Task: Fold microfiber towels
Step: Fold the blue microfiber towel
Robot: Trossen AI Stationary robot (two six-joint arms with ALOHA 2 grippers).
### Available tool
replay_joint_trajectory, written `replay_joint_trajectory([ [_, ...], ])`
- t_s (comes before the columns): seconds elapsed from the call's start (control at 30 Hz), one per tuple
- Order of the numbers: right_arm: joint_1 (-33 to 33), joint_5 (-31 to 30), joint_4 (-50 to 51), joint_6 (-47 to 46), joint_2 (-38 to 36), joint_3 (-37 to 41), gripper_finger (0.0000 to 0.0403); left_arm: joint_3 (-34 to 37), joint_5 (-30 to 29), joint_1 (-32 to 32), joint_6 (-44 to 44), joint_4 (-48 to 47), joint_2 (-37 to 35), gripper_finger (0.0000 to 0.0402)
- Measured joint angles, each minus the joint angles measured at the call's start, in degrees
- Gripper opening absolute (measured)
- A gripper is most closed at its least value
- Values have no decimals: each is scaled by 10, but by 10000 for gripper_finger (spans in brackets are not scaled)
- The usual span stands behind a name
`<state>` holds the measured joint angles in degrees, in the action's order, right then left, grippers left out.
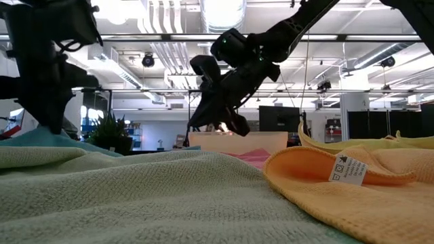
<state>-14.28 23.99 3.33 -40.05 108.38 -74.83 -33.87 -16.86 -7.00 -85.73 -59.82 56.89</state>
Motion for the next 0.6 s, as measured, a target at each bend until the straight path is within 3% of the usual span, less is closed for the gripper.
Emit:
replay_joint_trajectory([
  [0.2,0,0,4,2,0,0,27,3,-25,13,-4,-1,-9,1],
  [0.6,5,5,11,39,0,0,27,1,-54,51,3,-1,61,1],
])
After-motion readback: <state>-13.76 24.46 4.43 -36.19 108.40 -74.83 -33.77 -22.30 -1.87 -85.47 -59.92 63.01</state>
